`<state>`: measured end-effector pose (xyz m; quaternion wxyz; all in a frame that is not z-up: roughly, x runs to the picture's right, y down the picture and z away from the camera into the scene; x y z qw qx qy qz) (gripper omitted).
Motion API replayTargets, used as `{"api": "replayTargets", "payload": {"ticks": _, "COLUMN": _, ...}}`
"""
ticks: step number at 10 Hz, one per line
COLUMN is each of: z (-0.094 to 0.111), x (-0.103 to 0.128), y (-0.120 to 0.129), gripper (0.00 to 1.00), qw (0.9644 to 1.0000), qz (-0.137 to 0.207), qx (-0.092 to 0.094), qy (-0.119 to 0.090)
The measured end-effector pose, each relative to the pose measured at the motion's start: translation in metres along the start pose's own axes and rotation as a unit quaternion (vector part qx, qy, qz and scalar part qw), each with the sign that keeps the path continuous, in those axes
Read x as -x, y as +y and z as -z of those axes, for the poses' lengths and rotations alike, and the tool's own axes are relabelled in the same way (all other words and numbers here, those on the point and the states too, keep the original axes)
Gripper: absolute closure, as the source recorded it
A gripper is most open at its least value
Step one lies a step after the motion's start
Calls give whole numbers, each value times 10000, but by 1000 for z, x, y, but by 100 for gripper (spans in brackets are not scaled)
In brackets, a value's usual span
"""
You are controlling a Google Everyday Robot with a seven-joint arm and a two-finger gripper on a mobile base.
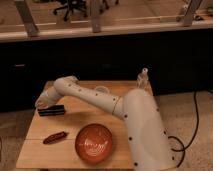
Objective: Knock the eraser over
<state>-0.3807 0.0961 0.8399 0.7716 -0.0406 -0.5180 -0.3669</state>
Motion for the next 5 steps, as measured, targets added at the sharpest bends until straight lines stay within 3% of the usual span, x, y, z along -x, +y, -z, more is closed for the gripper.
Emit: {"api": "replayTargets", "payload": {"ticks": 5, "z": 20, "x": -8, "y": 12, "gripper": 100, "qw": 9999, "qz": -107, "qx": -45, "qy": -53}}
